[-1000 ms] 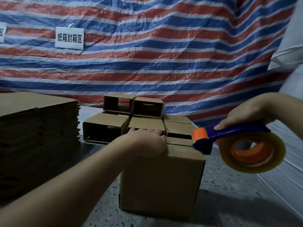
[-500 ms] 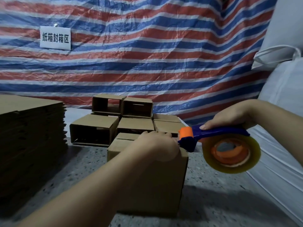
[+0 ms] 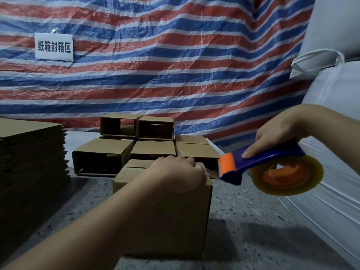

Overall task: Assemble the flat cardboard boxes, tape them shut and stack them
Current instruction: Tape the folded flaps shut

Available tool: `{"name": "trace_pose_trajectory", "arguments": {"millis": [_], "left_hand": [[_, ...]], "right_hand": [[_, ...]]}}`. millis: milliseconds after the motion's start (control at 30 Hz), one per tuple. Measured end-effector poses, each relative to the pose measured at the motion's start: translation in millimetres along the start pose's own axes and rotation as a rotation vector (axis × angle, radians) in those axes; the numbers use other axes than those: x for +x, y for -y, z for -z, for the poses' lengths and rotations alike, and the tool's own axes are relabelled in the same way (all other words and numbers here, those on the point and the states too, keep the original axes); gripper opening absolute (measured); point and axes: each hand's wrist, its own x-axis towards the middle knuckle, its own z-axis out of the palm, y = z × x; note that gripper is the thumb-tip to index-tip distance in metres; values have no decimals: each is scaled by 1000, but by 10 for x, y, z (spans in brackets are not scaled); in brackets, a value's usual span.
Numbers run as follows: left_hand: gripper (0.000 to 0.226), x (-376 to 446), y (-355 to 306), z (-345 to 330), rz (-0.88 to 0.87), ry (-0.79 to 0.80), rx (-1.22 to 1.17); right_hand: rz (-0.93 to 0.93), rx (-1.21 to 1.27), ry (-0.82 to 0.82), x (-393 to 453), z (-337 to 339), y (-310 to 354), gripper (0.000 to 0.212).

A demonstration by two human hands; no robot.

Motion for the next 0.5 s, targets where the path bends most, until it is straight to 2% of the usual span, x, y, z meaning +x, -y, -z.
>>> {"name": "trace_pose_trajectory", "arguments": {"millis": [33,67,233,500], "left_hand": [[57,8,-7,-7,2,-1,-16],[57,15,-5,-8,-7,-1,-21],[58,36,-1,-32,-19,-12,11],[58,41,-18,-32,7,-24,5]], "right_hand": [[-73,-84,46,17,-47,126,77],[-96,-179,18,5,-72,189,80],[-123,-345,-163,-65,-124,379,68],[-96,-630,-260,-182,-224,690,55]]}}
